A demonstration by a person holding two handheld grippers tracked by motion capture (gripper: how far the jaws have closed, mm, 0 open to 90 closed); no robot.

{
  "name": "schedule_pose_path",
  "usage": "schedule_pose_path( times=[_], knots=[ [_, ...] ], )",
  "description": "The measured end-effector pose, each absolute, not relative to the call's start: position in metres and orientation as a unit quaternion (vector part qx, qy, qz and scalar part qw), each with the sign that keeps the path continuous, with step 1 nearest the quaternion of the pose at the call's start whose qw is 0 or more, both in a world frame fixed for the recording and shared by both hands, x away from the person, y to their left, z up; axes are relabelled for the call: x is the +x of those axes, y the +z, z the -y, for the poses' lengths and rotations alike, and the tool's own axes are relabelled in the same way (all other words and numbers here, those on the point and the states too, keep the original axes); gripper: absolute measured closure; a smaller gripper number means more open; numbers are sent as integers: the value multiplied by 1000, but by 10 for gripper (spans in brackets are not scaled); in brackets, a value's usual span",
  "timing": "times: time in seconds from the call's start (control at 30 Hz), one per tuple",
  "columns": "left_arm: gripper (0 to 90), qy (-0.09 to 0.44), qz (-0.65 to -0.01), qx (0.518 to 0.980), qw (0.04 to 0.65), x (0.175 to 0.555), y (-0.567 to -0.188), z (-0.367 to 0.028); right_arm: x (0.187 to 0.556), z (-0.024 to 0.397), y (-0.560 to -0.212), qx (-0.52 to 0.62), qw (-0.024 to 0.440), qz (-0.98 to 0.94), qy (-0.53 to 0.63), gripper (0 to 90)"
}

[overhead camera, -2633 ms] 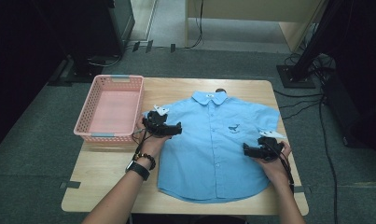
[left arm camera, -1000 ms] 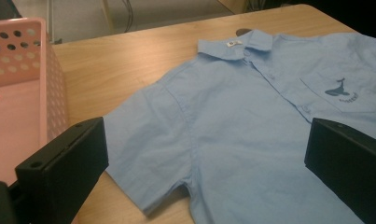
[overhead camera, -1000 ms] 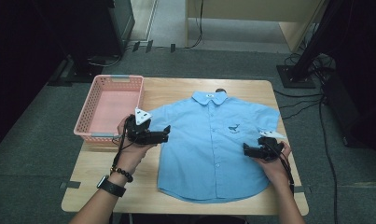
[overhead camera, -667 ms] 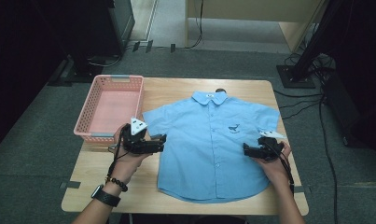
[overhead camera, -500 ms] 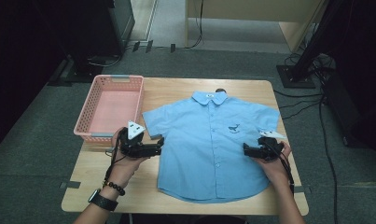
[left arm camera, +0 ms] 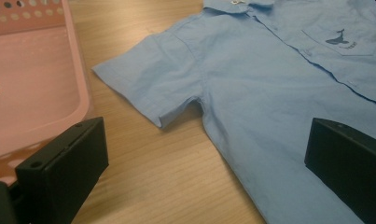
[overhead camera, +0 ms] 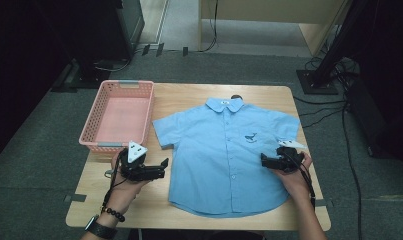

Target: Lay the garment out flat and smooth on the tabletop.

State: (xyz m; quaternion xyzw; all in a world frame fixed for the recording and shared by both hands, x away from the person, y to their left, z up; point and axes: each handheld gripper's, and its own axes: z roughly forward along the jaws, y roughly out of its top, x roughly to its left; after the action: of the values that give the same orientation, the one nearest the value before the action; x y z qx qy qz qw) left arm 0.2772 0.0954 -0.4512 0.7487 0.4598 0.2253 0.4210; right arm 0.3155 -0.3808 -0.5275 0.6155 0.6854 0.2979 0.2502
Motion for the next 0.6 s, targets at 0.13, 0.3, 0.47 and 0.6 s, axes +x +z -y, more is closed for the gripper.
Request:
schedule_pose_path(
  times=[0.13,0.3,0.47,0.6],
  knots=[
    [0,226,-463,748,419,273,-453,-102,316,381,-528,616,250,-685,298,0],
    [0,229,-465,745,418,270,-456,-108,316,381,-528,615,250,-685,298,0],
    [0,232,-471,743,415,266,-461,-118,316,381,-528,615,250,-685,298,0],
    [0,233,-479,738,415,262,-464,-128,316,381,-528,616,250,-685,298,0]
  ],
)
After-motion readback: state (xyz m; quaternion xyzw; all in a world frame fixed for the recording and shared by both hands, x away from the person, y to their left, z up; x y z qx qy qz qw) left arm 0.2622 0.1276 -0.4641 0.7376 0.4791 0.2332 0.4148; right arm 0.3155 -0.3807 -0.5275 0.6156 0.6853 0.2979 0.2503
